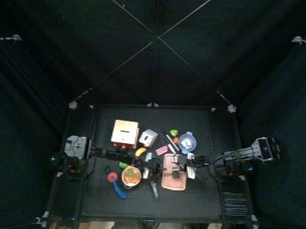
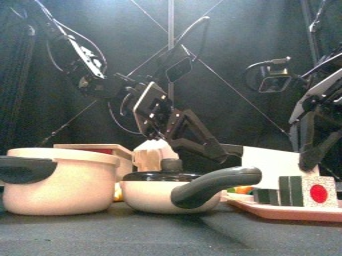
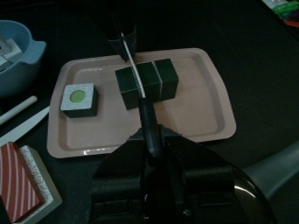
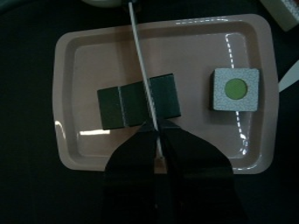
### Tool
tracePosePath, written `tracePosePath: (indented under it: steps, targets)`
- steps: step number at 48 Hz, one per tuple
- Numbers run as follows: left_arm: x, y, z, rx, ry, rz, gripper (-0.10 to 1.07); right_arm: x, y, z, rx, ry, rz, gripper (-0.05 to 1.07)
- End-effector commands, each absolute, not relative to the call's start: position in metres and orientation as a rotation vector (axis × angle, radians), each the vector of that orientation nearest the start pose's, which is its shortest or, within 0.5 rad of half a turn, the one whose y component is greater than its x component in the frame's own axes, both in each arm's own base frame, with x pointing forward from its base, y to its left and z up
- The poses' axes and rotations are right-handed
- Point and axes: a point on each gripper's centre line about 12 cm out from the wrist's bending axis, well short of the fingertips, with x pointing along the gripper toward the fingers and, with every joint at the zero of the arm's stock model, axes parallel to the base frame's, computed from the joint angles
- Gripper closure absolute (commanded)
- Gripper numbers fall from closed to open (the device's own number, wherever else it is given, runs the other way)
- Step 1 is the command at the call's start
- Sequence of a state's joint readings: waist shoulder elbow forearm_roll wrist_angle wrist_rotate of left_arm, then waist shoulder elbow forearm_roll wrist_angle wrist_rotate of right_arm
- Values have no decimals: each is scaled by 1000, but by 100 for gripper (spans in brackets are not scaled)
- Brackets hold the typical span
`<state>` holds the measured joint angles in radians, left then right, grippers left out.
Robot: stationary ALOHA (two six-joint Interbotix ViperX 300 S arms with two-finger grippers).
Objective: Cut sushi piece
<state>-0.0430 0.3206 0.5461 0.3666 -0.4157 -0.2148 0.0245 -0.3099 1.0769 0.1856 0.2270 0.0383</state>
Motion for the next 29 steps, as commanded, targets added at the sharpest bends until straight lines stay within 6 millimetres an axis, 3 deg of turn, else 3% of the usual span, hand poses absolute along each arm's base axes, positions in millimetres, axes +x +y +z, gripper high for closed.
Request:
tracePosePath:
  steps: [1, 29]
  targets:
    - [453, -50, 121, 100, 430, -239, 56, 247, 11, 124, 214, 998, -50, 72]
    - [453, -48, 111, 82, 456, -224, 56, 251, 13, 108, 208, 1029, -53, 72]
